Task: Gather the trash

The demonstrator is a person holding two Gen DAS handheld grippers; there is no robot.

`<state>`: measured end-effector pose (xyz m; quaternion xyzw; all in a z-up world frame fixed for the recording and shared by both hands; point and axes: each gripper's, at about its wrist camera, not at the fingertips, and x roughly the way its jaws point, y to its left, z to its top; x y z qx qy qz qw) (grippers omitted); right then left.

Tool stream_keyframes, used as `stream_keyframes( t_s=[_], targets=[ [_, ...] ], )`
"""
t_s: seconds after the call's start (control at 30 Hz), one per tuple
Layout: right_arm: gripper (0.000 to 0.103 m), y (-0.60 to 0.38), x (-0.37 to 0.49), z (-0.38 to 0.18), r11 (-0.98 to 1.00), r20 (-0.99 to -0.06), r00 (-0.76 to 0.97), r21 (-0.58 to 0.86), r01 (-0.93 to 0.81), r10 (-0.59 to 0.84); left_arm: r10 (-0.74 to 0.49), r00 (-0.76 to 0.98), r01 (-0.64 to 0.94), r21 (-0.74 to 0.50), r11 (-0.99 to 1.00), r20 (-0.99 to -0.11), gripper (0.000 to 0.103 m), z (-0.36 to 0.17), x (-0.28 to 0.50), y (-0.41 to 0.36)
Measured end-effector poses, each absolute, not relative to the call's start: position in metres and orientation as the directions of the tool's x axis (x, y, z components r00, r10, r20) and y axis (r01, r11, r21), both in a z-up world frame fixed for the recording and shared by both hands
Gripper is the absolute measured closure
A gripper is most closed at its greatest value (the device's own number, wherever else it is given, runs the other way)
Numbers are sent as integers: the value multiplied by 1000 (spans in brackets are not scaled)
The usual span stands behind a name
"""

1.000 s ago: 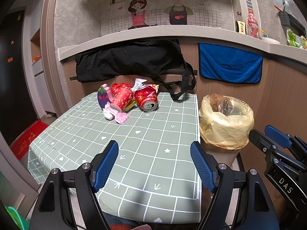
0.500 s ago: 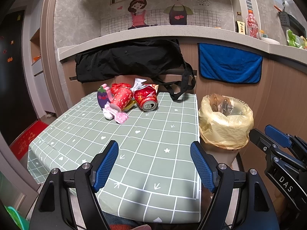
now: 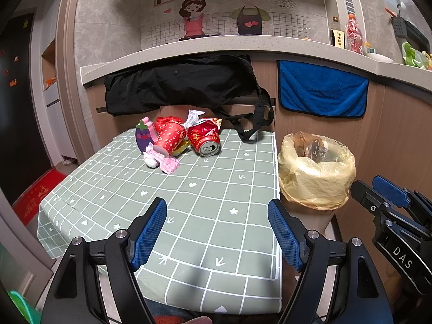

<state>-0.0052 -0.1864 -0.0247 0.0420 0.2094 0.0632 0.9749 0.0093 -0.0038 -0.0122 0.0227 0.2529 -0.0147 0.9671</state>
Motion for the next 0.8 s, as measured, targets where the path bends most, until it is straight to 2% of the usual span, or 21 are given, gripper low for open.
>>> stream_keyframes(
  t_s=[0.37,0.57,0.7,0.8],
  targets=[
    [58,-189,-1,-27,988,-413,899,106,-108,142,-41,863,46,-2,999,-504,26,-12,16,0],
    [58,-178,21,-22,989,-424,894,63,-133,147,-96,879,63,-86,994,-467,26,-1,40,34],
    [58,-165,54,-8,983,-416,892,38,-179,178,-66,900,46,-56,997,-432,27,4,72,63],
    [58,-155,86,1,980,-397,898,24,-196,189,-47,889,-2,-107,994,-456,29,-1,107,96]
  ],
)
